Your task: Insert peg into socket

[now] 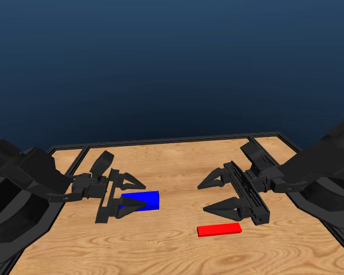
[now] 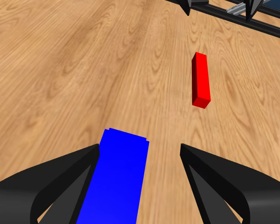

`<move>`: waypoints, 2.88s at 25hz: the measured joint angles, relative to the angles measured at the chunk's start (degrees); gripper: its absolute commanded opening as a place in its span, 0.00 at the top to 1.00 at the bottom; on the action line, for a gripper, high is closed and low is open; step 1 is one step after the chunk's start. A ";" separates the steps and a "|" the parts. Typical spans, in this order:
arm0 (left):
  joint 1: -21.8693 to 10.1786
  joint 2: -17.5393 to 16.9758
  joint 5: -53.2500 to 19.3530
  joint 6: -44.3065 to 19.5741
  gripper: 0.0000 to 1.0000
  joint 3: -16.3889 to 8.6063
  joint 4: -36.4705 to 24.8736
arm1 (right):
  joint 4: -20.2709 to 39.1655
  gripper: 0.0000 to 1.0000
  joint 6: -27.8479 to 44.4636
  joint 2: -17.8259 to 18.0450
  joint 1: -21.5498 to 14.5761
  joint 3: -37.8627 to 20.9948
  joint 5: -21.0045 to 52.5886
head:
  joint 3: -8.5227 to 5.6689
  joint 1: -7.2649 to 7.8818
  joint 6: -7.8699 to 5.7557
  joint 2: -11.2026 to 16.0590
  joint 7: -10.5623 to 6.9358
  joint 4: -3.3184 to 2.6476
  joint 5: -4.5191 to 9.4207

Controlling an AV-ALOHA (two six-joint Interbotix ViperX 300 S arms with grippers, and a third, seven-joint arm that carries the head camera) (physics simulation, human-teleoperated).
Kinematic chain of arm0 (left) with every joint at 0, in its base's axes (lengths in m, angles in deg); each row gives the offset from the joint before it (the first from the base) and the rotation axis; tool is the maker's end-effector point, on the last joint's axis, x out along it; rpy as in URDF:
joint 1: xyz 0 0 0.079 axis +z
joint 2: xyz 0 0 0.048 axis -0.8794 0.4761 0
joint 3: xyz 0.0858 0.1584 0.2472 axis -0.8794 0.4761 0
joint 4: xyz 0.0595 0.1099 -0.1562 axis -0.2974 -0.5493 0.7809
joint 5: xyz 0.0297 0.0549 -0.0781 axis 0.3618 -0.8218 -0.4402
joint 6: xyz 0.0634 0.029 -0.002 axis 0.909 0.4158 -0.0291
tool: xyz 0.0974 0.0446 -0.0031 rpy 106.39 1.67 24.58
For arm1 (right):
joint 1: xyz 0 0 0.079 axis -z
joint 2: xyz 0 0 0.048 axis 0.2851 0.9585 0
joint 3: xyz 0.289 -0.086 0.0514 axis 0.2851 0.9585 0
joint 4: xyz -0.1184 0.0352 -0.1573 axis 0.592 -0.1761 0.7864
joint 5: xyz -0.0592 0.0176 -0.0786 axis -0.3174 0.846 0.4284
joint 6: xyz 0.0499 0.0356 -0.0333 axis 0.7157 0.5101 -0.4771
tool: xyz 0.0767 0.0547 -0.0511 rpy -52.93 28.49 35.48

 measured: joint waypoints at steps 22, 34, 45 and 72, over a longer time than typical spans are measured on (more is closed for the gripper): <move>2.23 10.45 2.60 -1.32 1.00 0.42 -2.39 | -8.38 0.00 6.79 7.28 -7.95 4.52 0.44 | -1.06 0.76 0.59 2.22 -3.52 0.06 -0.33; 0.99 3.19 1.06 -2.09 1.00 -1.17 -2.82 | -15.99 1.00 11.47 15.83 -15.08 5.66 -7.76 | 0.53 -1.12 -0.45 -0.45 -2.59 -0.59 0.85; -1.29 2.31 1.20 -4.97 1.00 -0.84 -1.72 | -24.27 1.00 6.26 14.40 -22.09 5.08 -9.75 | 1.29 -2.77 -2.23 -2.34 0.06 -1.25 1.87; -11.09 -7.75 -25.95 1.37 1.00 -8.84 4.74 | -13.44 1.00 -10.73 -3.08 -4.99 -3.17 15.46 | 1.23 0.36 -2.13 0.13 -1.34 -0.45 1.87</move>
